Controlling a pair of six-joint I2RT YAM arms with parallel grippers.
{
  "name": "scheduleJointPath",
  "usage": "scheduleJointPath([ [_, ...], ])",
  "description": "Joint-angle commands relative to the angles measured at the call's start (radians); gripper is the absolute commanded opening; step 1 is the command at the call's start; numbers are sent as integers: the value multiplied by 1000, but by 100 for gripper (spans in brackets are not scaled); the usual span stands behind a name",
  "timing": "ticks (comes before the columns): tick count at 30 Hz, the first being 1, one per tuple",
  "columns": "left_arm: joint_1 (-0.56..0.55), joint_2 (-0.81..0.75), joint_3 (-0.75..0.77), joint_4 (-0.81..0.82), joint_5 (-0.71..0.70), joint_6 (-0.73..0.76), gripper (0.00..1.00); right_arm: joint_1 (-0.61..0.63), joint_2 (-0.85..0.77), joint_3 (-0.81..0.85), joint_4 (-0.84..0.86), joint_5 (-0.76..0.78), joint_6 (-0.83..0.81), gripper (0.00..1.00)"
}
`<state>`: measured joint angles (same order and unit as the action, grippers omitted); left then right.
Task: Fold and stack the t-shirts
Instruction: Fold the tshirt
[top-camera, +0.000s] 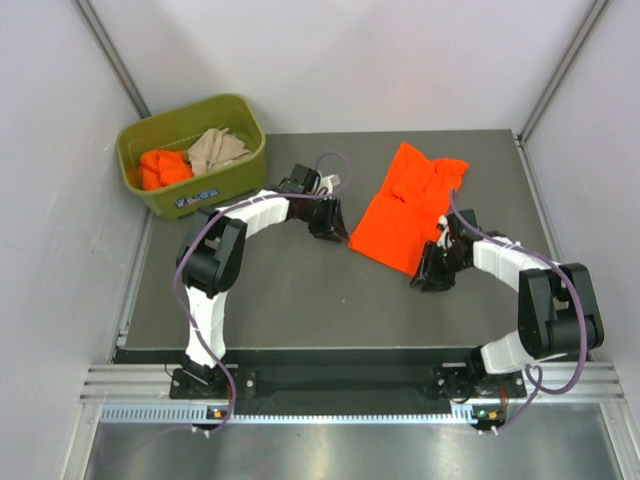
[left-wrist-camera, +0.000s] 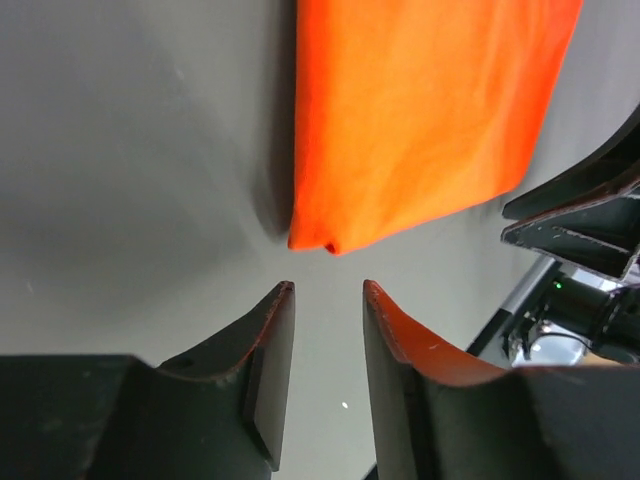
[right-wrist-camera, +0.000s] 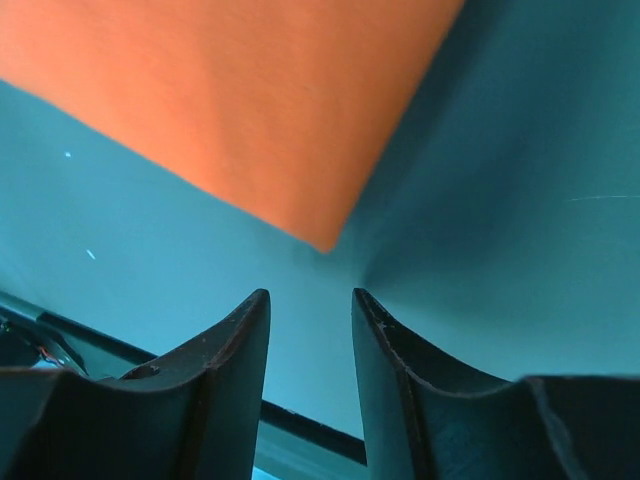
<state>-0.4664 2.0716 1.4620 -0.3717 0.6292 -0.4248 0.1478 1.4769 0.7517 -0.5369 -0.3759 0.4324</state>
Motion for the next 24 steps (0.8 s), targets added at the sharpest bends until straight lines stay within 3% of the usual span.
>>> scheduleJointPath([
  [1, -9, 18, -6, 91, -22, 29, 41, -31, -41, -32, 137, -34, 5, 40],
  [3, -15, 22, -3, 97, -23, 29, 45, -43, -41, -61, 164, -34, 2, 41],
  [13, -34, 48, -17, 114, -37, 21, 45, -105, 68, -58, 252, -44, -9, 38],
  [24, -34, 48, -8, 106, -40, 35, 49, -132, 76, -54, 201, -54, -38, 10],
])
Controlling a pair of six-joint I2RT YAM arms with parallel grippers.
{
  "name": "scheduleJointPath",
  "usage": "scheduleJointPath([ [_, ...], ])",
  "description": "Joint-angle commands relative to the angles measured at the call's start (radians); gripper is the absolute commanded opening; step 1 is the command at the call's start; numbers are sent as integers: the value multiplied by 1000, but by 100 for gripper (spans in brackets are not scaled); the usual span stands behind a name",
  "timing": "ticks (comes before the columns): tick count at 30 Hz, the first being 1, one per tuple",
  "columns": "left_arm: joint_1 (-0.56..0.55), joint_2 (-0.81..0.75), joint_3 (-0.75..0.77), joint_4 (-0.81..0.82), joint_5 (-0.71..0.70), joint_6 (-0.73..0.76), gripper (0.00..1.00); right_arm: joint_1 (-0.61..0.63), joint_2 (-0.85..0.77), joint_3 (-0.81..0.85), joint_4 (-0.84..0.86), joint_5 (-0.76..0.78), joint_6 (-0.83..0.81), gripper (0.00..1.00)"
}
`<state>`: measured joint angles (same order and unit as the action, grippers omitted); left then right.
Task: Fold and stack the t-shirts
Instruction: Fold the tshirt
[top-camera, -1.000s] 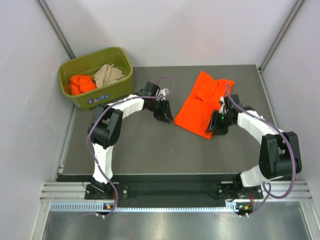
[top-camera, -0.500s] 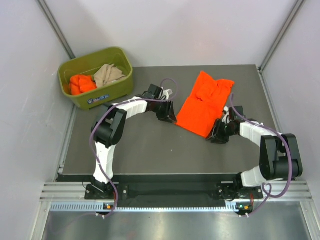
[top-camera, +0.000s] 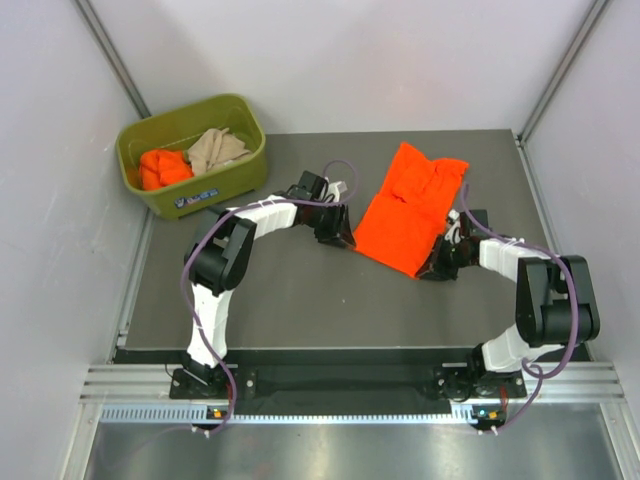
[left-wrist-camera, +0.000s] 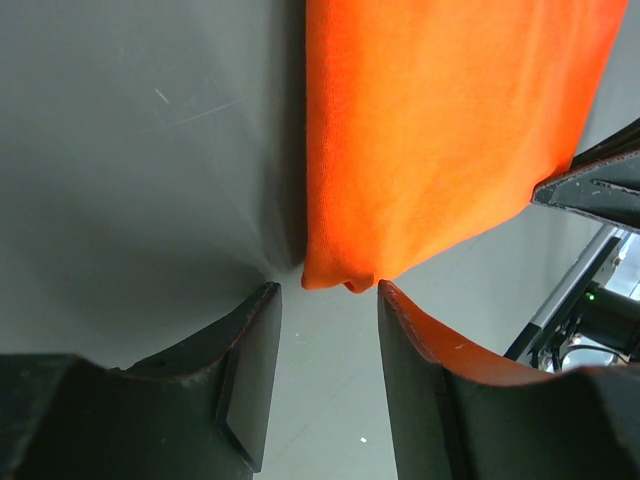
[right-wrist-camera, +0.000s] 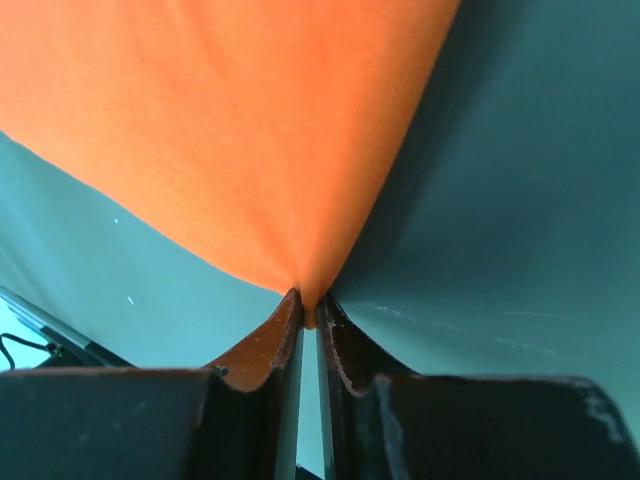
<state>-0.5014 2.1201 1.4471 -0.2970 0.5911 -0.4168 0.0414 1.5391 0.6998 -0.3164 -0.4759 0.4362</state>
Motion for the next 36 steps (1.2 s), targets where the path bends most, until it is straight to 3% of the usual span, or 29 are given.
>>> scheduleJointPath([
  [1, 1, 1, 10, 32, 10, 29, 49, -31, 13, 0, -24, 48, -45, 9],
  [10, 1, 31, 30, 71, 79, 55, 40, -90, 33, 6, -36, 22, -73, 4],
  [16, 1, 5, -34, 156, 153, 32, 34, -104, 47, 13, -38, 11, -82, 3],
  [29, -3, 27, -39, 214, 191, -8, 27, -118, 56, 23, -43, 2, -90, 2],
  [33, -3, 40, -30, 210, 188, -10, 0, -123, 59, 29, -49, 3, -88, 0],
  [36, -3, 31, 10, 77, 103, 61, 0, -129, 50, 38, -84, 31, -94, 0],
])
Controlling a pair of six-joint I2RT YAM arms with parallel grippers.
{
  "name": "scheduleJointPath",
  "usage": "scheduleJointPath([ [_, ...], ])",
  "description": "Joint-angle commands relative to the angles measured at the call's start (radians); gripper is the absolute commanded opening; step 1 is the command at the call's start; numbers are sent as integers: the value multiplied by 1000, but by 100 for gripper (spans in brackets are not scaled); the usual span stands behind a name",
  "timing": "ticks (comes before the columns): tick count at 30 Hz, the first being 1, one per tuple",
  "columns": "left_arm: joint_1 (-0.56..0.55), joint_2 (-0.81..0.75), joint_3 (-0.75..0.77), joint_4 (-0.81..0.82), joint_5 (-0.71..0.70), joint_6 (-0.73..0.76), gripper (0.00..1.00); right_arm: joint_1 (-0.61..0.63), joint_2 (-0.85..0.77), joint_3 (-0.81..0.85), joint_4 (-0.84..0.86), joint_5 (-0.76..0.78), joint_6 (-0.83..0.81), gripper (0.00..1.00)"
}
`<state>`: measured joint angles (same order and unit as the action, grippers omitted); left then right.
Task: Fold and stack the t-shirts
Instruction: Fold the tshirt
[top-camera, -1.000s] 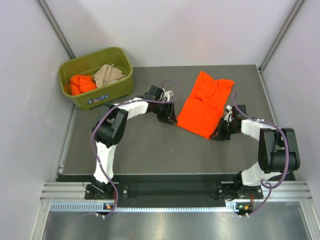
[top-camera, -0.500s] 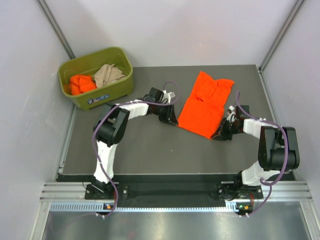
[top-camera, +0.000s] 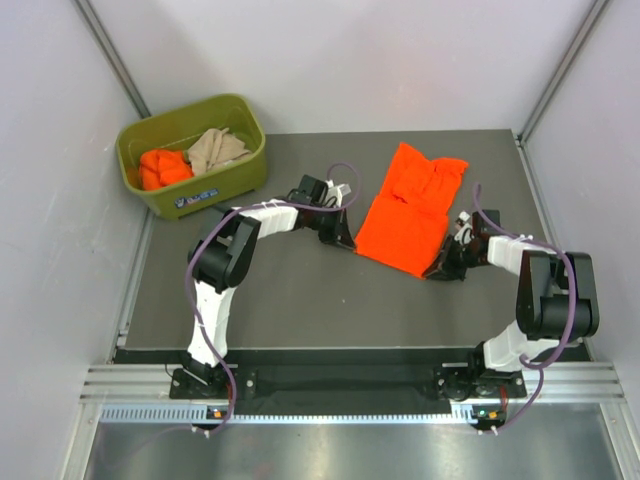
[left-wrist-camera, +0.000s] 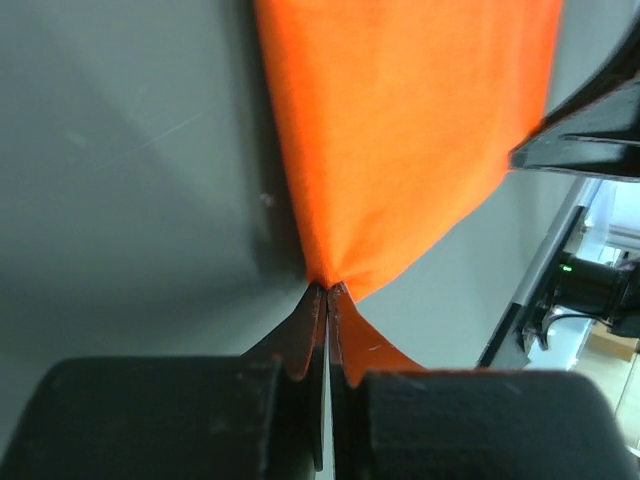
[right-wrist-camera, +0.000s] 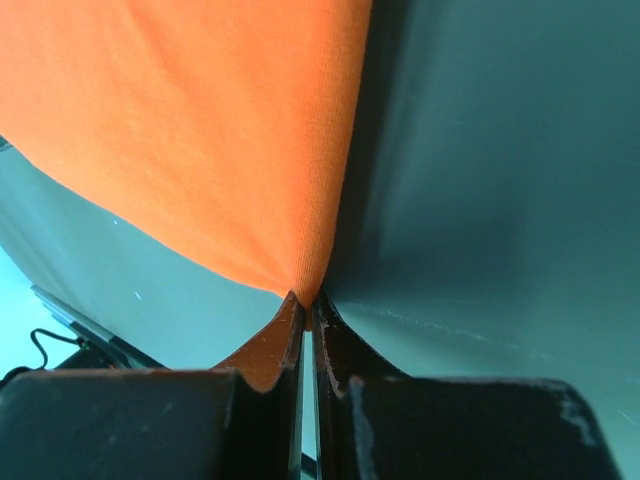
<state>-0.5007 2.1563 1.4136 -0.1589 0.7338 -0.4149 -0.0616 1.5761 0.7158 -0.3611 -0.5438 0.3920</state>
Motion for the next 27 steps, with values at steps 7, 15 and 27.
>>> scheduleJointPath([
  [7, -2, -53, 85, -347, -266, 229, 0, -26, -37, 22, -173, 225, -84, 0],
  [15, -35, -111, -4, -366, -228, 214, 0, 20, -114, -73, -197, 212, -18, 0],
  [27, -87, -349, -229, -375, -228, 145, 0, 54, -333, -148, -326, 219, 100, 0],
])
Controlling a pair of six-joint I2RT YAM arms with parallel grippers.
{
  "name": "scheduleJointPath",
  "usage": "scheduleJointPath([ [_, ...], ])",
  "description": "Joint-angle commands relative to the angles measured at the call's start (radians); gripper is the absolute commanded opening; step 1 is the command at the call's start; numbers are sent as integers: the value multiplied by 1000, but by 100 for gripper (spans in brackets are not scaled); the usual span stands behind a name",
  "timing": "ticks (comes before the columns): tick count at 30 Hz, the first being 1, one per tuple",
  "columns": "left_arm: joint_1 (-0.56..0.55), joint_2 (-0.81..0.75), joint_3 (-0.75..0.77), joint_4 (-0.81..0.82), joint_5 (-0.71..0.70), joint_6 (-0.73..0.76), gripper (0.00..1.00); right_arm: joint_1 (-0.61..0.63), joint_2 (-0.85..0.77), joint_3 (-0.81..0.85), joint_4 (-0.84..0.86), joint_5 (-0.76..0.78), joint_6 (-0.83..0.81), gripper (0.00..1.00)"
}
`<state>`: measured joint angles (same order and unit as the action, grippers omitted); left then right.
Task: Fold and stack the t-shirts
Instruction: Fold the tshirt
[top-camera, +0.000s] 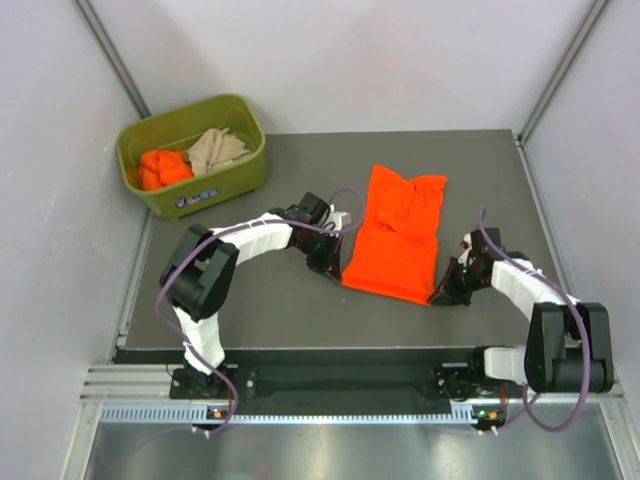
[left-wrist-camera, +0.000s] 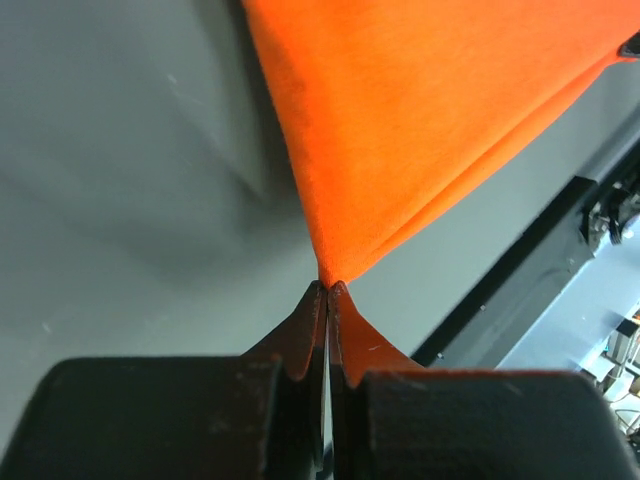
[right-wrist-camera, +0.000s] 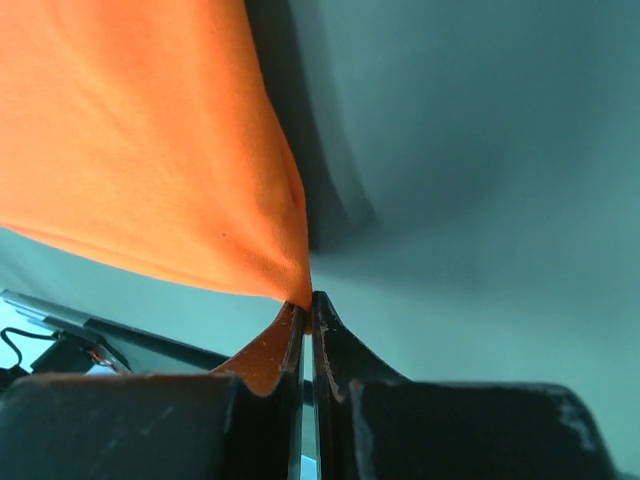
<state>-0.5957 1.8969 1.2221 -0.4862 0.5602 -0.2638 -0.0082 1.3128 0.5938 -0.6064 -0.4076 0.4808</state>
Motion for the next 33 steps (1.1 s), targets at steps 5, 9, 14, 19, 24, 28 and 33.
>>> scheduleJointPath([
  [5, 8, -85, -50, -46, -74, -2, 0, 33, -96, -57, -61, 85, 9, 0],
  [9, 10, -41, -13, -75, -42, 8, 12, 33, -55, -42, -32, 93, 13, 3],
  [14, 10, -56, -30, -68, 0, -23, 48, 33, -58, -32, -47, 99, 31, 46],
  [19, 10, -52, -56, -34, 76, -69, 57, 31, -55, -42, -49, 104, 38, 59],
  [24, 10, 14, -43, 12, 121, -136, 62, 30, -14, -57, -7, 92, 58, 61],
  [28, 10, 47, -19, 12, 96, -144, 63, 30, 11, -65, 34, 104, 73, 59],
  [33, 10, 74, 7, 3, 81, -156, 63, 28, 48, -78, 79, 107, 81, 51],
])
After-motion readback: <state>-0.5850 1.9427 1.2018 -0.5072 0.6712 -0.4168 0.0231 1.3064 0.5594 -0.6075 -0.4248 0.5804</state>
